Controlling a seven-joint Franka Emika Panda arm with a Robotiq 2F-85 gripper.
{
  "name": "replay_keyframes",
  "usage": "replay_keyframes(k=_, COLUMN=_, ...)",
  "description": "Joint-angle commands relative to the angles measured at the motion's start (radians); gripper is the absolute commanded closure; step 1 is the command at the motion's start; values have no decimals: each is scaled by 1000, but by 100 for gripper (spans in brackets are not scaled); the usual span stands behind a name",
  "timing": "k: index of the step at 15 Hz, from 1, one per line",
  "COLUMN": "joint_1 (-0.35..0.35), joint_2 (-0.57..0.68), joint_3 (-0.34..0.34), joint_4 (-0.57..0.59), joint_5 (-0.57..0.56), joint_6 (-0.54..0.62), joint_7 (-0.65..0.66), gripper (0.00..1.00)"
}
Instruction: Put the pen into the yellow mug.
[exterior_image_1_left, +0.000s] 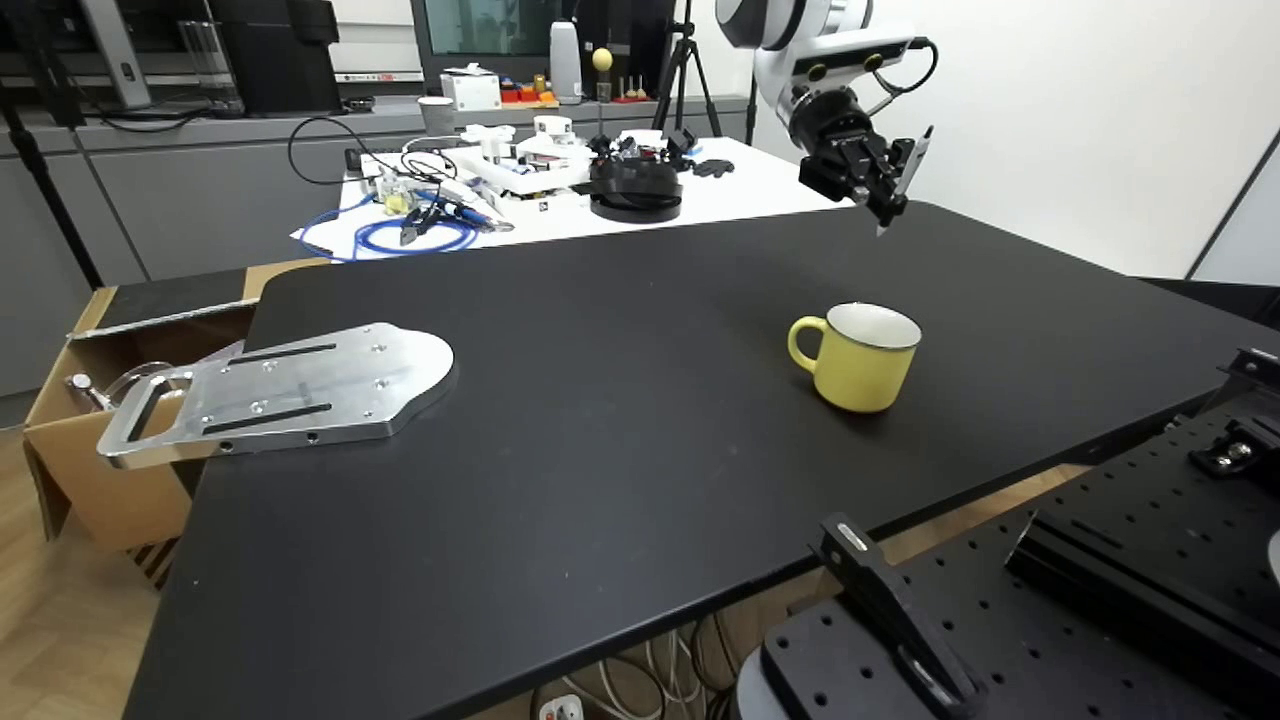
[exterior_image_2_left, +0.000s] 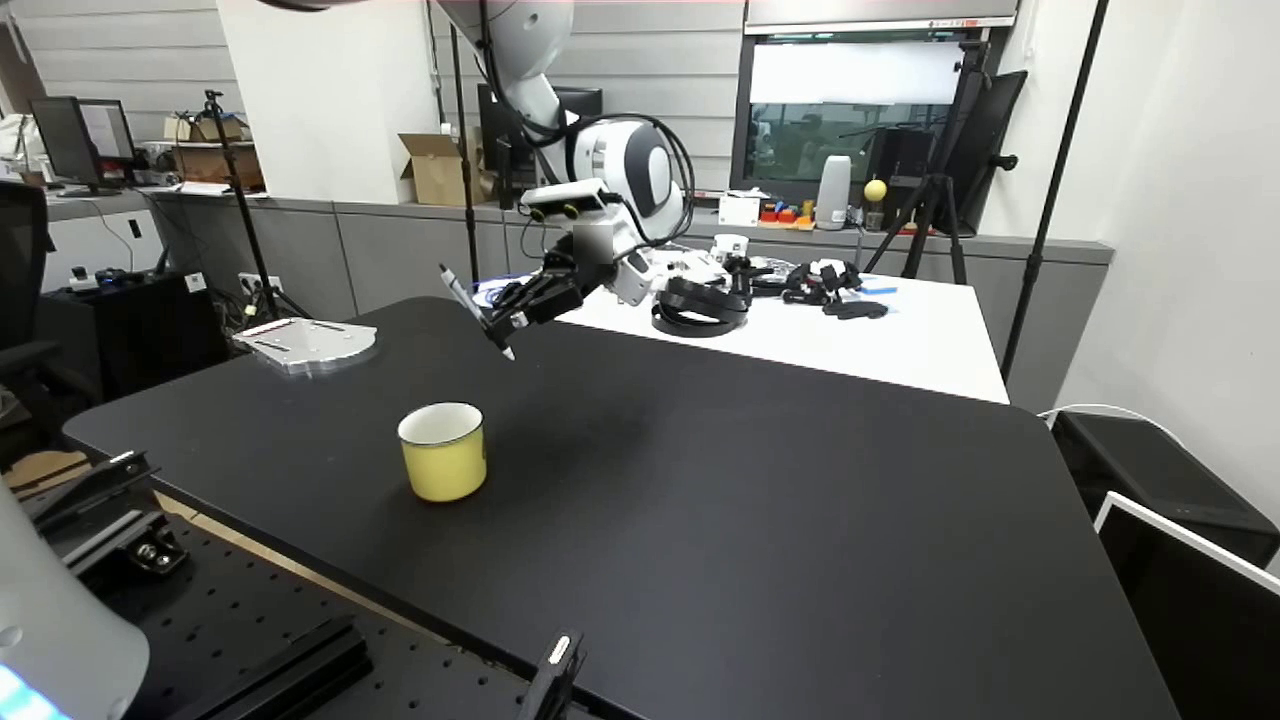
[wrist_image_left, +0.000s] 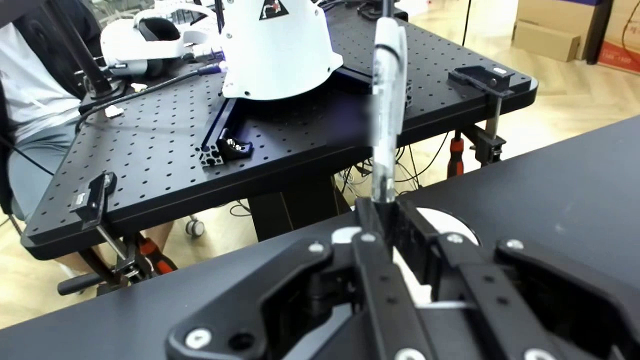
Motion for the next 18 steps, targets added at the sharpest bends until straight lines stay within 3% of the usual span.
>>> replay_keyframes(k=1, joint_1=2, joint_2=37, joint_3=6, joint_4=49, joint_5=27, joint_6=-64, joint_7=-5, gripper=96)
replay_keyframes(k=18, joint_1=38, joint_2=151, joint_3=19, joint_4=27, joint_5=42, joint_6=-102, joint_7=-43, gripper=96)
